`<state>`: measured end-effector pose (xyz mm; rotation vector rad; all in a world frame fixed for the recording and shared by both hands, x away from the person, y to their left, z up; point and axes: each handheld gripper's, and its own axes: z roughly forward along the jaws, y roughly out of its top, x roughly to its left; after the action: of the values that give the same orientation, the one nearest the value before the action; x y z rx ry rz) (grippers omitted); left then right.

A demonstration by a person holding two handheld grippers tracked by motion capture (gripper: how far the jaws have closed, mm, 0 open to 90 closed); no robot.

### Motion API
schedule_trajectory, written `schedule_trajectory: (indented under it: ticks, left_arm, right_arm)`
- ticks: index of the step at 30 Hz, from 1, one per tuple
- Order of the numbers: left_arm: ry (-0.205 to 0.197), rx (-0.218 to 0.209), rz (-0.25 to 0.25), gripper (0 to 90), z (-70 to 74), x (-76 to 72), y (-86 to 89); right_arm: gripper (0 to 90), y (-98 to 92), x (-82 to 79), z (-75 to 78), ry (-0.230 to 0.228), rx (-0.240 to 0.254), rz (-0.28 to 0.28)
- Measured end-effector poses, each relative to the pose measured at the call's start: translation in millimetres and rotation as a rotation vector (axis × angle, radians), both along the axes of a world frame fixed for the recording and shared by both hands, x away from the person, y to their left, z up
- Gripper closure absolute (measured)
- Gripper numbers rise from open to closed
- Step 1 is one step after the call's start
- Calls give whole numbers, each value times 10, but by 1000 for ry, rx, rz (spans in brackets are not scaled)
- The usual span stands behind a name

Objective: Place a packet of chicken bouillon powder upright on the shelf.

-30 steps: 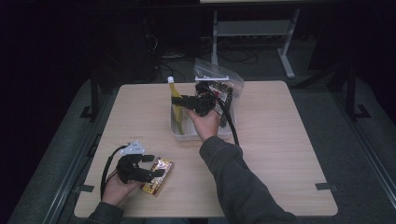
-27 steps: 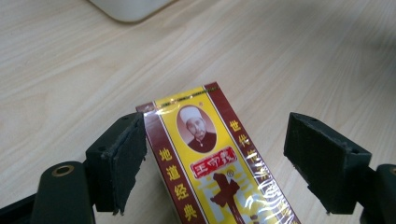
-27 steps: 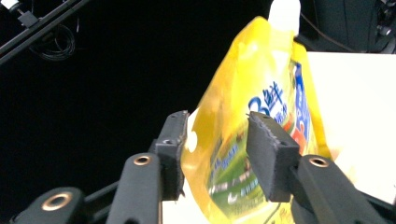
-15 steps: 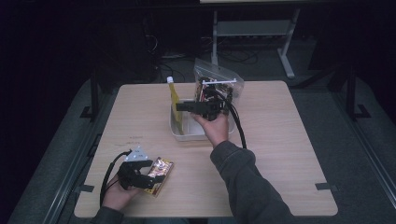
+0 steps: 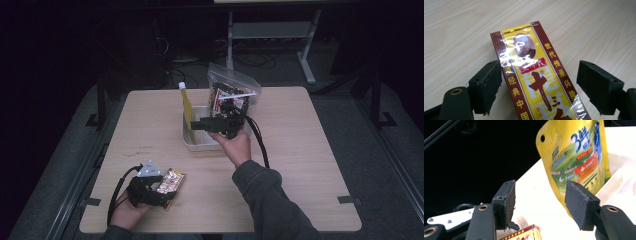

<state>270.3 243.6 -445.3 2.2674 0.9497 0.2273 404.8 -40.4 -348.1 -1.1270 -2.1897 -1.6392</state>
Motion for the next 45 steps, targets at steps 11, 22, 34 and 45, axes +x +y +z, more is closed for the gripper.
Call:
schedule_trajectory:
  ticks: [11, 22, 34, 45]
  left_arm:
    - [38, 40, -4, 199, -67, 38, -51]
    - [58, 60, -44, 309, -56, 65, -126]
    - [40, 29, -77, 320, 5, 80, -258]
    - [-9, 2, -143, 321, 109, 114, -492]
  right_arm:
    - [381, -82, -130, -91, -7, -47, 42]
    - [374, -204, -201, -285, 32, -88, 80]
    - [383, -198, -270, -503, 81, -110, 159]
    - [387, -221, -279, -678, 160, -114, 202]
